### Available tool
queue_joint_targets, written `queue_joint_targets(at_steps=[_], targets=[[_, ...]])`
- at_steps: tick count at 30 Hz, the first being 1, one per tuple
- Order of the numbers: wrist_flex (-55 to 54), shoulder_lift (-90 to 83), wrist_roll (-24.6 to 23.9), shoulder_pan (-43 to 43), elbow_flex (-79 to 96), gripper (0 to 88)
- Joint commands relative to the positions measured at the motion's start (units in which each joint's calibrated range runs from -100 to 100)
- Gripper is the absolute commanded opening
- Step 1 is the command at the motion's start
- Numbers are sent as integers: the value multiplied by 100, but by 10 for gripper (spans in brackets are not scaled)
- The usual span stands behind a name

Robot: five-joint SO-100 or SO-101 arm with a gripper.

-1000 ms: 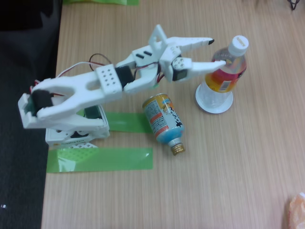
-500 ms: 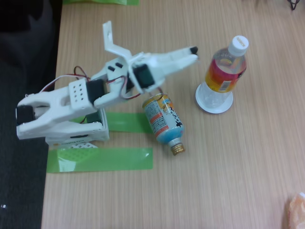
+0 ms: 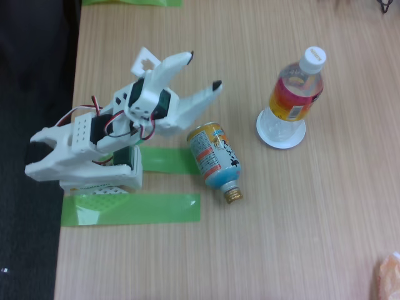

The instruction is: Pick up the plastic bottle and stand it up on the white place

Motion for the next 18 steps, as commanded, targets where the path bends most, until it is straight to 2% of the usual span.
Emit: queue_joint_targets(at_steps=[1, 3, 6, 18], targets=[[10, 16, 641, 213, -185, 243], [-59, 7, 993, 205, -258, 243], [-76, -10, 1213, 205, -330, 238], [-85, -522, 1187, 257, -566, 236]])
